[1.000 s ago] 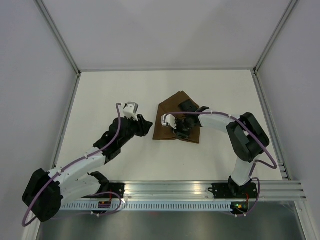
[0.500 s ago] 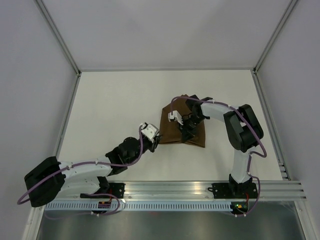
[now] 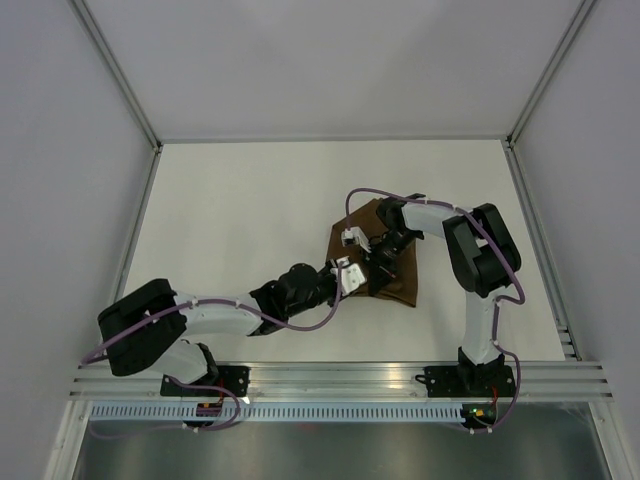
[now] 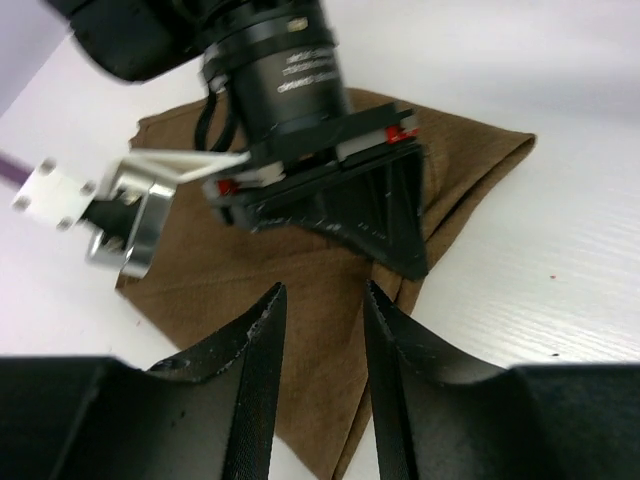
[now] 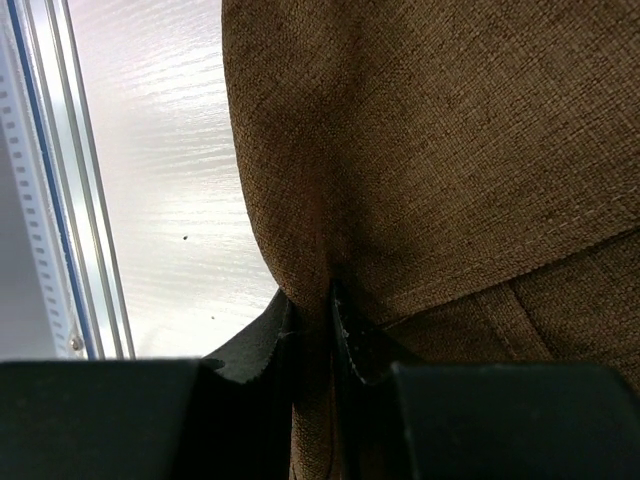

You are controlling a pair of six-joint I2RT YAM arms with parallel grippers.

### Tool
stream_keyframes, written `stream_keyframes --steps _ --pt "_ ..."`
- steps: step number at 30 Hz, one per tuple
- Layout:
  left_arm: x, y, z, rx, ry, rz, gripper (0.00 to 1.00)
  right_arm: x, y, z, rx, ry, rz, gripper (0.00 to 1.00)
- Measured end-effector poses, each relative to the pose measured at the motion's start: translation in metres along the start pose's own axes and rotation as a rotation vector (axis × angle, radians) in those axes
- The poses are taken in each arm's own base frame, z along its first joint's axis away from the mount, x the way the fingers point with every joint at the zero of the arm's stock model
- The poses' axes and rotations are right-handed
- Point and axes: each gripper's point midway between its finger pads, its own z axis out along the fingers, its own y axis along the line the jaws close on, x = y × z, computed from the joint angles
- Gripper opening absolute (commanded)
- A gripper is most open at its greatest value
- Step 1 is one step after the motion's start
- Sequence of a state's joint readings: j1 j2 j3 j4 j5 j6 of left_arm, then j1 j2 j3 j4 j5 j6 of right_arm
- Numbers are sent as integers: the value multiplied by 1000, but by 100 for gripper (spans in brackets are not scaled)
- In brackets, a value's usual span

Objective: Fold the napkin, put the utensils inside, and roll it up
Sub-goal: Roll the napkin with the utensil

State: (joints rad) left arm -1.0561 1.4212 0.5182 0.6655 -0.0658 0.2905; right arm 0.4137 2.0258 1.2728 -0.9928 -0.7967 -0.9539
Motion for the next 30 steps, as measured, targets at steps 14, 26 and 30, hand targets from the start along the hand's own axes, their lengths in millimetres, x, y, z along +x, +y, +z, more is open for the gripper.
stream_keyframes --steps 14,26,30 --pt "33 -45 26 182 105 122 44 6 8 3 -68 -15 94 3" --pt "71 -69 30 247 188 209 45 10 12 5 -104 -11 144 2" --pt "72 -68 32 222 189 256 46 10 12 5 -105 -11 146 1"
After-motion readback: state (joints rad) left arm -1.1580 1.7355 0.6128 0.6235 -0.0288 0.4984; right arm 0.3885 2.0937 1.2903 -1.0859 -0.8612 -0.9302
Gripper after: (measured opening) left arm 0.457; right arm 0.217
